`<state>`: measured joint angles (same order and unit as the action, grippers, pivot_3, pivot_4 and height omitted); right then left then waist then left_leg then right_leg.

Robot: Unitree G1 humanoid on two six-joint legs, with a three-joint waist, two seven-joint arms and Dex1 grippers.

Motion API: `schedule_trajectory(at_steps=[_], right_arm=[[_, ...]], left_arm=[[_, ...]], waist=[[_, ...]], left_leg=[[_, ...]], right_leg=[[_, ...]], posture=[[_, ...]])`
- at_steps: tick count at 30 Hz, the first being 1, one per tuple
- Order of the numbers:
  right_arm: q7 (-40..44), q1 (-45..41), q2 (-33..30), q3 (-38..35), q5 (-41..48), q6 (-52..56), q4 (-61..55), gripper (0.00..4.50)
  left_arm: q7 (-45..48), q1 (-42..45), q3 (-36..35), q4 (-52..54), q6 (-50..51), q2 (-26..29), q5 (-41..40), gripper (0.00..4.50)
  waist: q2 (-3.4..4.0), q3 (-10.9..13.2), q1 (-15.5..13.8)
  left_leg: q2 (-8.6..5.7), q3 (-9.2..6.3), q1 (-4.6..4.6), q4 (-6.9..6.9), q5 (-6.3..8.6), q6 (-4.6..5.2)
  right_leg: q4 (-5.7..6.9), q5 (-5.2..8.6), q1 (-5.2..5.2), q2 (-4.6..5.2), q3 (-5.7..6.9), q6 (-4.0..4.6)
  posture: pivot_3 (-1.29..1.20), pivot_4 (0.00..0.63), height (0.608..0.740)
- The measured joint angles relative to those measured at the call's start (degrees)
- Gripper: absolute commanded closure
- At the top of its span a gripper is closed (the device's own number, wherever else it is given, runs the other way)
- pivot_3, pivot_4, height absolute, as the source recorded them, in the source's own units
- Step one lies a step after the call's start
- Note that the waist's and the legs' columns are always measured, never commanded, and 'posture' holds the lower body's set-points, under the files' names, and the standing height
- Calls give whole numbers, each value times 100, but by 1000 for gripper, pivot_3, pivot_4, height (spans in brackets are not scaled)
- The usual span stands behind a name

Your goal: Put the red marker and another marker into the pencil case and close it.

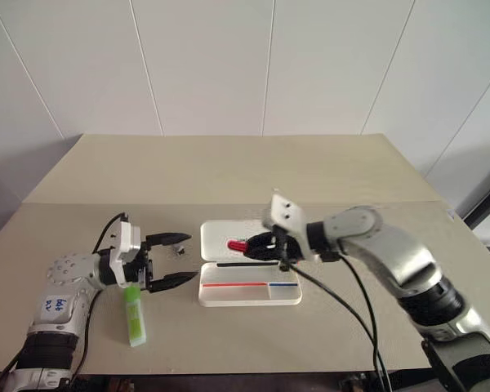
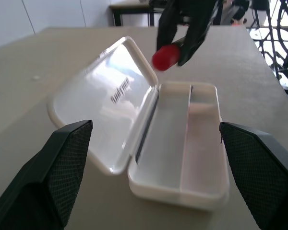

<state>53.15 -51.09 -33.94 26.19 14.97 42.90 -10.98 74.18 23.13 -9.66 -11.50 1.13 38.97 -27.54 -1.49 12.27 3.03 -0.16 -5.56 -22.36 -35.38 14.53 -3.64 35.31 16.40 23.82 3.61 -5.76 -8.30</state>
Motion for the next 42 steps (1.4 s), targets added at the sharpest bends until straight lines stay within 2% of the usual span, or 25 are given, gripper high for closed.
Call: schedule_trajectory(at_steps=[9,18,25,31,38,42], right_arm=[[-29,1,570,493,-783,-540,538,3133],[75,6,662,529,-1170,-658,669,37],[277,49,652,392,-1031,-504,543,37],[784,273,540,-390,-93,-169,-205,37],[1289,976,380,-1858,1014,-958,-465,37],[1521,1403,-133,-2397,1289,-1173,-461,37]], left_arm=[[43,-169,-126,13,-63,232,6,0],[-71,-172,-126,44,-63,232,6,0],[-236,-222,-126,281,-48,219,6,0],[-714,-576,-157,881,176,207,6,0],[-2013,-1381,-444,2066,878,172,117,0],[-3091,-1773,-594,2624,1447,-99,282,0]], waist=[[-1,0,5],[-1,0,12],[-1,0,14],[-2,-1,3],[-3,-2,-3],[-3,-1,-24]], left_leg=[[1,-2,0,0,0,-1],[1,-3,1,0,0,-1],[1,-3,1,0,0,-1],[2,-7,0,0,1,-2],[3,-7,6,0,1,-2],[1,-8,9,-5,1,-2]], right_leg=[[7,1,3,0,2,3],[12,2,4,-1,3,4],[13,2,5,-1,3,4],[10,2,2,1,4,4],[8,2,-8,1,5,4],[6,2,-13,2,5,4]], posture=[[0,150,740],[0,150,740],[0,150,740],[0,150,740],[0,150,740],[0,150,740]])
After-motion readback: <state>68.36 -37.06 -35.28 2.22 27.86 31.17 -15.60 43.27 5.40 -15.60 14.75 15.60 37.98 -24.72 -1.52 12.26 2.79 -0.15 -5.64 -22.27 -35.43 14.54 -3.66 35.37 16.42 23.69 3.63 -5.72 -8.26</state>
